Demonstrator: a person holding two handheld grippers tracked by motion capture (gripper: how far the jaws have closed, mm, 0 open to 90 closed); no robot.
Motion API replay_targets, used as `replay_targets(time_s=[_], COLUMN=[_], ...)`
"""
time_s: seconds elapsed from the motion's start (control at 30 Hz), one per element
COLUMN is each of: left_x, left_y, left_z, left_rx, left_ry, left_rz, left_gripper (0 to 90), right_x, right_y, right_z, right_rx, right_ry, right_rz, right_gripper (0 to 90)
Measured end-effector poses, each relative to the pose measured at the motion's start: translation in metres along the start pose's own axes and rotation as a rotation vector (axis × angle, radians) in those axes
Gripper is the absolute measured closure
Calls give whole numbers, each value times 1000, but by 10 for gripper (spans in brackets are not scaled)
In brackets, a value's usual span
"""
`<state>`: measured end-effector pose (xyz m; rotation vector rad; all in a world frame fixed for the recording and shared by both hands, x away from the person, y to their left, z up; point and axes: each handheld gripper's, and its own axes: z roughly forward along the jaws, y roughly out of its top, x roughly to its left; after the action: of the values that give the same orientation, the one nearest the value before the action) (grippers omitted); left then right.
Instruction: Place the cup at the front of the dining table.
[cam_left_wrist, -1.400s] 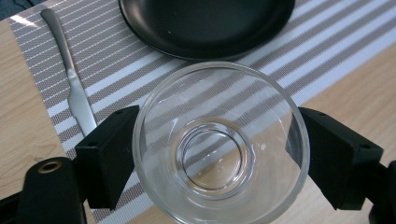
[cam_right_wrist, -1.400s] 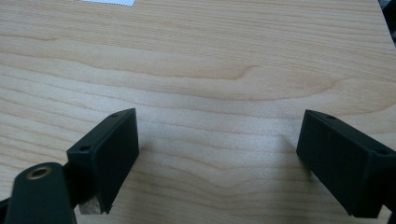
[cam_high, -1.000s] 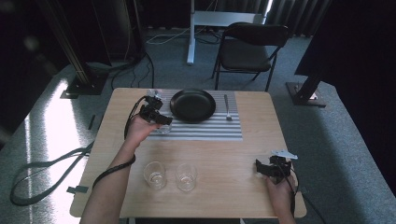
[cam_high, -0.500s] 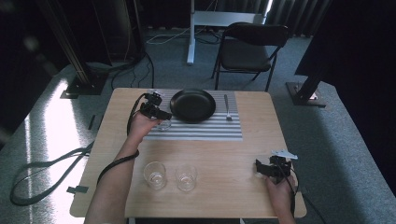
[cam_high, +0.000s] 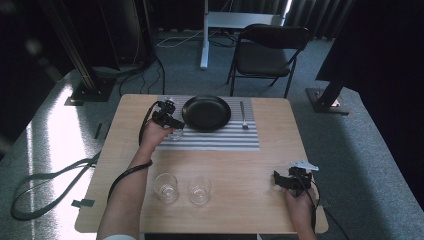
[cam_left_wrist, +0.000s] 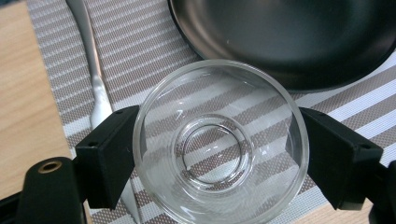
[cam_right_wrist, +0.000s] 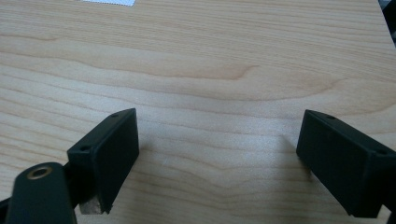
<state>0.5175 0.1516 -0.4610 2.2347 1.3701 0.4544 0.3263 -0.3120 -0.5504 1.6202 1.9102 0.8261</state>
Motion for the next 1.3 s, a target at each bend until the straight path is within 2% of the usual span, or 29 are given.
replay_targets(time_s=[0.07, 0.13, 0.17, 0.23, 0.27, 0.3, 0.4, 0.6, 0.73, 0.77, 1.3], left_x=[-1, -2, -3, -3, 0, 1, 2, 1, 1, 1, 5], left_y=[-1, -5, -6, -6, -6, -6, -6, -8, -10, -10, -25], left_z=[1, 1, 1, 1, 1, 0, -1, -1, -2, -2, -6], left_rx=[-21, -52, -58, -58, -51, -45, -35, -37, -14, -9, -35], left_ry=[5, 11, 18, 18, 7, -5, -14, -6, 7, 0, -17], left_rz=[8, 42, 42, 42, 13, 4, 17, 15, 31, 30, 18], left_gripper=[180, 178, 177, 176, 176, 175, 174, 174, 158, 152, 151], right_x=[0, 0, 0, 0, 0, 0, 0, 0, 0, 0, 0], right_y=[0, 0, 0, 0, 0, 0, 0, 0, 0, 0, 0], right_z=[0, 0, 0, 0, 0, 0, 0, 0, 0, 0, 0], right_rx=[0, 0, 0, 0, 0, 0, 0, 0, 0, 0, 0], right_ry=[0, 0, 0, 0, 0, 0, 0, 0, 0, 0, 0], right_rz=[0, 0, 0, 0, 0, 0, -1, -1, 0, 0, -1], right_gripper=[124, 125, 125, 125, 125, 125, 124, 125, 125, 125, 125])
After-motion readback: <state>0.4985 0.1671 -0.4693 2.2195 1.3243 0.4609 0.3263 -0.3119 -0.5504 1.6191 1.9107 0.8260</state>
